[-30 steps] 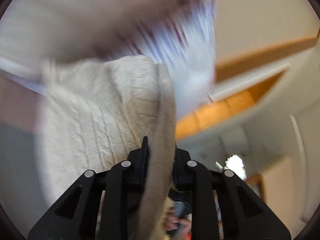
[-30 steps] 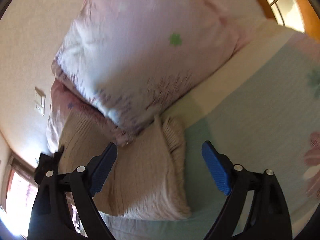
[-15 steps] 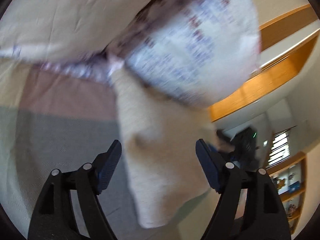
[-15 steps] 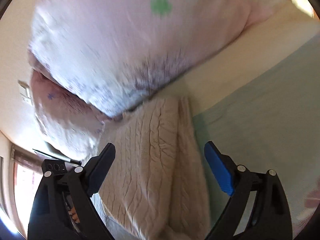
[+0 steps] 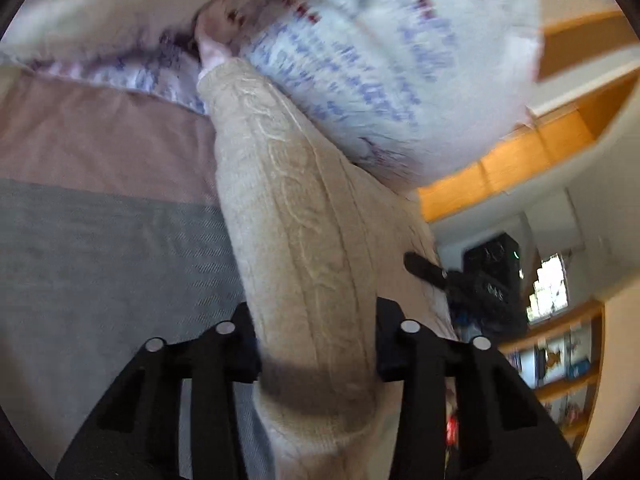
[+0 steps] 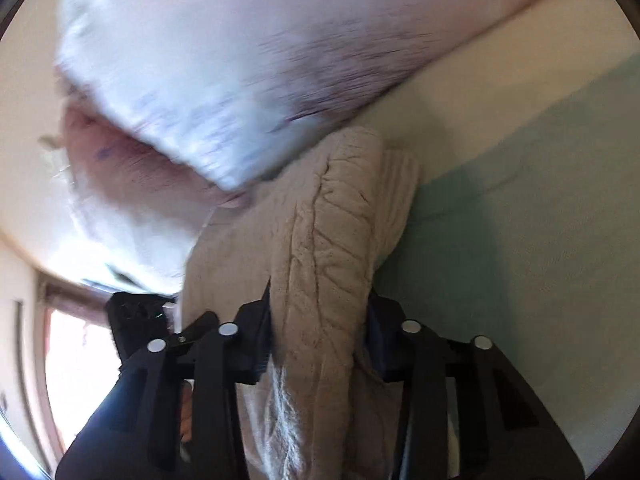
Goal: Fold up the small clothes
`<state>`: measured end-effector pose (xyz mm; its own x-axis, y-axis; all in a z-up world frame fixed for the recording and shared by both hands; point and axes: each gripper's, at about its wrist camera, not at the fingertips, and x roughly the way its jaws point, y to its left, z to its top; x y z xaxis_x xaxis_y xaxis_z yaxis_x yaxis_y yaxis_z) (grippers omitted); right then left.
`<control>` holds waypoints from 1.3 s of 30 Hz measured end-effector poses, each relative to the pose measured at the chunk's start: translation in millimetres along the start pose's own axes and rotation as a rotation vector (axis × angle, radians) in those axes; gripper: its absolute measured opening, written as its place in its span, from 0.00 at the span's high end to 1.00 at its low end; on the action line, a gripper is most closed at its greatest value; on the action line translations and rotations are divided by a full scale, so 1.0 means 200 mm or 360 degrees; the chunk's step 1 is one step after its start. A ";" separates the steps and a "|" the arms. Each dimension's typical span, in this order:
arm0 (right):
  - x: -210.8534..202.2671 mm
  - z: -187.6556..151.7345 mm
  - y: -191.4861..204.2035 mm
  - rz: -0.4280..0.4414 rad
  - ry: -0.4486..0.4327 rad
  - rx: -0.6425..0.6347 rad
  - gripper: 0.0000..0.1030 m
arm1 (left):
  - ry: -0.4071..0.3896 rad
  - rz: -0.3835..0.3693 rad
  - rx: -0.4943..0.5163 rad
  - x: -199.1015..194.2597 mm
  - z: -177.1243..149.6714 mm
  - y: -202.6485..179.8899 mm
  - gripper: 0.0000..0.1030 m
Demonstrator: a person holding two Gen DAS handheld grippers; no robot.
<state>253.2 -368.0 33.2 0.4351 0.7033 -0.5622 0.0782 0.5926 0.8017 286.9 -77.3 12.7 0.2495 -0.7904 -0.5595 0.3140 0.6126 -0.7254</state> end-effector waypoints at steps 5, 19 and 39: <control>0.27 -0.19 0.34 0.0143 0.0181 -0.0291 0.74 | -0.0153 0.0151 0.0084 -0.47 -0.06 0.11 0.58; 0.42 -0.16 0.43 -0.0274 -0.0045 -0.0231 0.89 | -0.0553 0.1060 0.0395 -0.85 -0.39 -0.01 0.02; 0.33 -1.11 0.64 -0.1048 -0.0128 -0.0798 0.01 | -0.0187 0.1444 0.0441 -0.59 -0.78 0.01 0.02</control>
<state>91.8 -158.8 53.8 0.5043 0.1328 -0.8532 -0.0615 0.9911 0.1180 115.6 16.3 14.1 0.5899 -0.0172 -0.8073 0.1575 0.9830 0.0941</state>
